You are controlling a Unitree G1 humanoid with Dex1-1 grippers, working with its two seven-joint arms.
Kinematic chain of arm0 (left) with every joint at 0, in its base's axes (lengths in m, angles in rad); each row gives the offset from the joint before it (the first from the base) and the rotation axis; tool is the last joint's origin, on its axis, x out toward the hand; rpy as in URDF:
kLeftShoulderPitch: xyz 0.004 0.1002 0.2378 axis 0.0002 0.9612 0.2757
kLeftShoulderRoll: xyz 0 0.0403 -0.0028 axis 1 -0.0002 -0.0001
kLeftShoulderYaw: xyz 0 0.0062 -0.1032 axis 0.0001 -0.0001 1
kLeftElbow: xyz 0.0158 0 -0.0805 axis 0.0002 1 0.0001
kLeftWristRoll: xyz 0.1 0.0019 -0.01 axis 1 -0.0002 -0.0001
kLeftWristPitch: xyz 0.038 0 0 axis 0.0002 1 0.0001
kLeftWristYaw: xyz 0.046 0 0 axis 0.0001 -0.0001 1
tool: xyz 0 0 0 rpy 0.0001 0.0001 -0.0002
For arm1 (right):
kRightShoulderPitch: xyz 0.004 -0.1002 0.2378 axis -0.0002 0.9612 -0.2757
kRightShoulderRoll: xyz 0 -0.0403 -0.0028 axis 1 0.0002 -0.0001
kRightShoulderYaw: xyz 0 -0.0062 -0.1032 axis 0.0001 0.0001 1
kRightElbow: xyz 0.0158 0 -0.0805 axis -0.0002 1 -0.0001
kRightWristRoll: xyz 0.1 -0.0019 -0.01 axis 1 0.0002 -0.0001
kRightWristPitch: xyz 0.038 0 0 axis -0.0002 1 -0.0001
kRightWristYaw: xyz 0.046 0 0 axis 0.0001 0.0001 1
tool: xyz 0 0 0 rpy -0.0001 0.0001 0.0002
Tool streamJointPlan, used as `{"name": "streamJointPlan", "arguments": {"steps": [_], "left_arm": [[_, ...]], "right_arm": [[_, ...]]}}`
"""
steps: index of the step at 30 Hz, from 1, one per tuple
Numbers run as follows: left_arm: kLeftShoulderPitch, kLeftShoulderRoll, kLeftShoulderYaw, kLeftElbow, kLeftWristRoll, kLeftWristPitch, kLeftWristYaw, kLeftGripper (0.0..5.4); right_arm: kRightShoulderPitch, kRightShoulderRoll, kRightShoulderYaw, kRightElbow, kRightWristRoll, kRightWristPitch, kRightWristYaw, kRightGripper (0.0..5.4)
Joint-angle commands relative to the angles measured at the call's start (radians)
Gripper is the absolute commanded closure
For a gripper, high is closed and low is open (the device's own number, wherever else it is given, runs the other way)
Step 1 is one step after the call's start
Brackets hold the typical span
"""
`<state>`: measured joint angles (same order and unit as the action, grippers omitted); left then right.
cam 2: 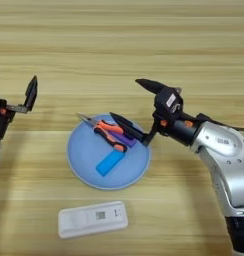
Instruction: Move the objects on the table
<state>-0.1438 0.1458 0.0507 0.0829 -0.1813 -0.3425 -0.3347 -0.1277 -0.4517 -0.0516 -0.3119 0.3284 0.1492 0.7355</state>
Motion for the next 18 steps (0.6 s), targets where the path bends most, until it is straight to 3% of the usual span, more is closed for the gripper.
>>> {"name": "streamJointPlan", "arguments": {"steps": [1, 8, 10, 14, 18], "left_arm": [[0.059, 0.048, -0.063, -0.121, -0.065, 0.067, -0.123, 0.00], [0.142, 0.149, -0.127, -0.282, -0.169, 0.174, -0.317, 0.00], [0.168, 0.188, -0.138, -0.323, -0.219, 0.223, -0.381, 0.00], [0.226, 0.286, -0.175, -0.375, -0.246, 0.275, -0.518, 0.00], [0.268, 0.363, -0.207, -0.389, -0.297, 0.347, -0.643, 0.00]], "right_arm": [[-0.005, 0.060, -0.048, 0.010, 0.006, -0.045, -0.098, 0.02], [-0.042, 0.157, -0.088, 0.052, -0.050, -0.137, -0.287, 0.02], [-0.053, 0.173, -0.094, 0.075, -0.078, -0.167, -0.335, 0.02], [-0.069, 0.194, -0.097, 0.121, -0.153, -0.232, -0.425, 0.02], [-0.096, 0.222, -0.133, 0.167, -0.150, -0.235, -0.505, 0.02]]}}
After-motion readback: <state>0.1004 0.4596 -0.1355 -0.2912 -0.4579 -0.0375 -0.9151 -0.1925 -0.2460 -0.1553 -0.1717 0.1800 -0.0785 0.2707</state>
